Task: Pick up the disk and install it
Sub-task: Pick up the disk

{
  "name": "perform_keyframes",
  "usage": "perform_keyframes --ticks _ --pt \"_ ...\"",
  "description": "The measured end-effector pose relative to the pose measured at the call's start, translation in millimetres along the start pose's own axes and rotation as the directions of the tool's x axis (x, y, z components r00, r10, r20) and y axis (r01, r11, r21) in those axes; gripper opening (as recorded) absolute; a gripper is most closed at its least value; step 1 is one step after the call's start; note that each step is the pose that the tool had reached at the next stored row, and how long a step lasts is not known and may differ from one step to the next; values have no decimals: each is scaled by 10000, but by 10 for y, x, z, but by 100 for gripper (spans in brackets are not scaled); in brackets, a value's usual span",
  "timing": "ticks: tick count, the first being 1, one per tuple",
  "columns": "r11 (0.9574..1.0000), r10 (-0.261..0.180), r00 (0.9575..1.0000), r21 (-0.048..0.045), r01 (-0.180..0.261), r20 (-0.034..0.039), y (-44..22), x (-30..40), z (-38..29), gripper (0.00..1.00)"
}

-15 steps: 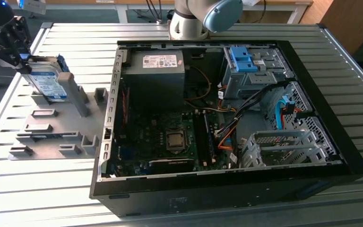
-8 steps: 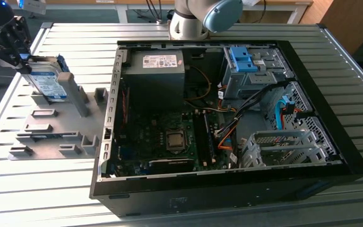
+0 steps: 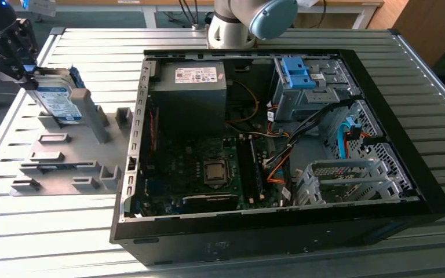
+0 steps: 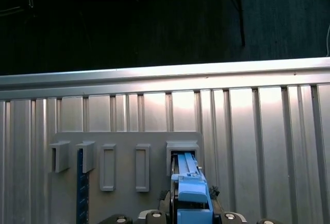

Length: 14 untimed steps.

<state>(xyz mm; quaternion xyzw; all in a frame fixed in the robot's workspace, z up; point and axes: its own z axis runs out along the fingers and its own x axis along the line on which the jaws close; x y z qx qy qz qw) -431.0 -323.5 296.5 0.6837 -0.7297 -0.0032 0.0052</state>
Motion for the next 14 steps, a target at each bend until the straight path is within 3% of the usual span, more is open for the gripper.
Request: perform_keyframes --ticks 14 --pt "10000 0 10000 1 0 0 2 0 -180 36"
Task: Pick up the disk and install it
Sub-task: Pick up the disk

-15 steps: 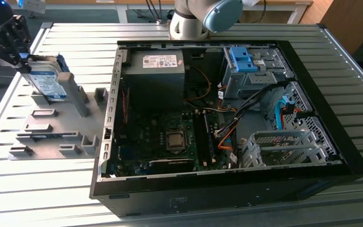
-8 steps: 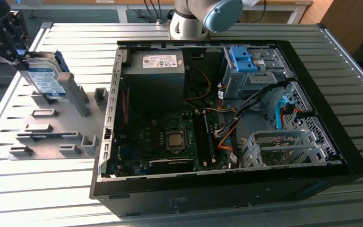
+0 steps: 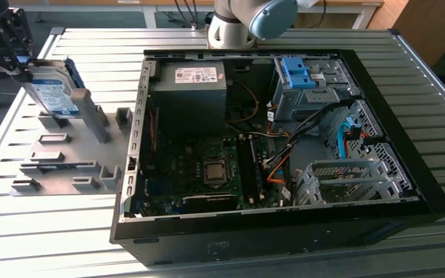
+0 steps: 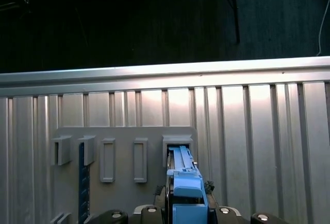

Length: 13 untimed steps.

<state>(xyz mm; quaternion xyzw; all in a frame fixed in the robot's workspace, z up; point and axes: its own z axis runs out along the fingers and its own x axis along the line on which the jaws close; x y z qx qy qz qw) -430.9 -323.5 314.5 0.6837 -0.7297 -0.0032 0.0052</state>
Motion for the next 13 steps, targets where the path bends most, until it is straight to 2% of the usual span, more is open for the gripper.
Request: perform_keyframes --ticks 7,13 --pt "10000 0 10000 1 0 -31 1 0 -57 36" --pt "10000 0 10000 3 0 -55 2 1 -132 36"
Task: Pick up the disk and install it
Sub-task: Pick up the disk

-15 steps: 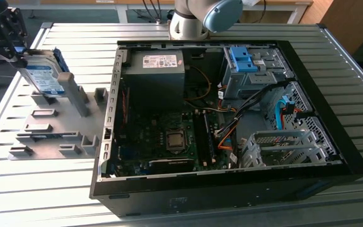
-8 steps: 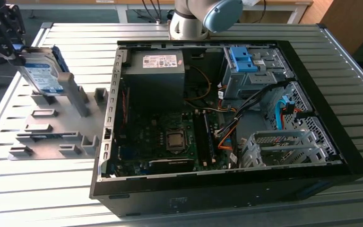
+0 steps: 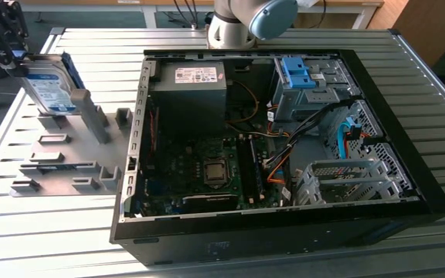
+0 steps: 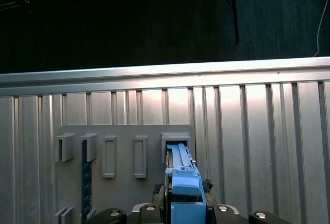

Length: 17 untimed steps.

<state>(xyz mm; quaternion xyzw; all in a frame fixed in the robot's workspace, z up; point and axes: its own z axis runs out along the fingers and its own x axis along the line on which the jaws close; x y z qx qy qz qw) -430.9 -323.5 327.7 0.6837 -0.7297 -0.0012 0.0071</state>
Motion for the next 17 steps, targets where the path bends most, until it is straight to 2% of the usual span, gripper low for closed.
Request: perform_keyframes --ticks 12,17 --pt "10000 1 10000 0 -1 -5 2 1 -173 36" --pt "10000 1 10000 0 -1 -5 2 1 -187 36"
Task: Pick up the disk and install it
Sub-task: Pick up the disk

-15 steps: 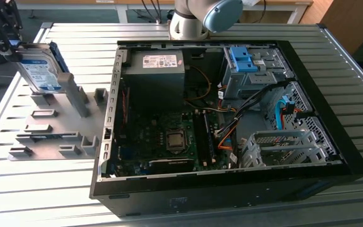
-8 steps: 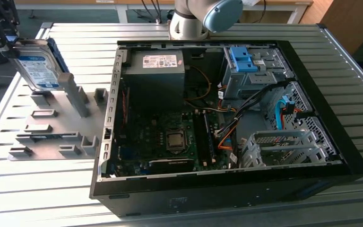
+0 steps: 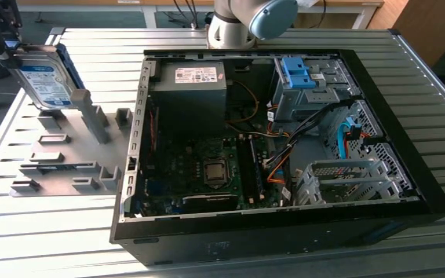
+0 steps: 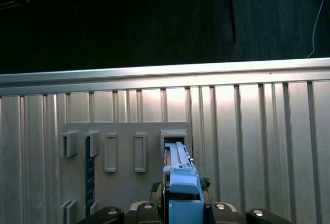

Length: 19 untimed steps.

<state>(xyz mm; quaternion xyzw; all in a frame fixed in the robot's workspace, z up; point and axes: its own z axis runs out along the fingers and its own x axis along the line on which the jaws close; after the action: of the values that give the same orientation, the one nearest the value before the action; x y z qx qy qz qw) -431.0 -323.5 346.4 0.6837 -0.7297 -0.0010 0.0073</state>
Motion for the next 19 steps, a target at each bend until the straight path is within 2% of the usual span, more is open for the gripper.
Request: perform_keyframes --ticks 19 --pt "10000 0 10000 1 0 1 0 1 -44 36"
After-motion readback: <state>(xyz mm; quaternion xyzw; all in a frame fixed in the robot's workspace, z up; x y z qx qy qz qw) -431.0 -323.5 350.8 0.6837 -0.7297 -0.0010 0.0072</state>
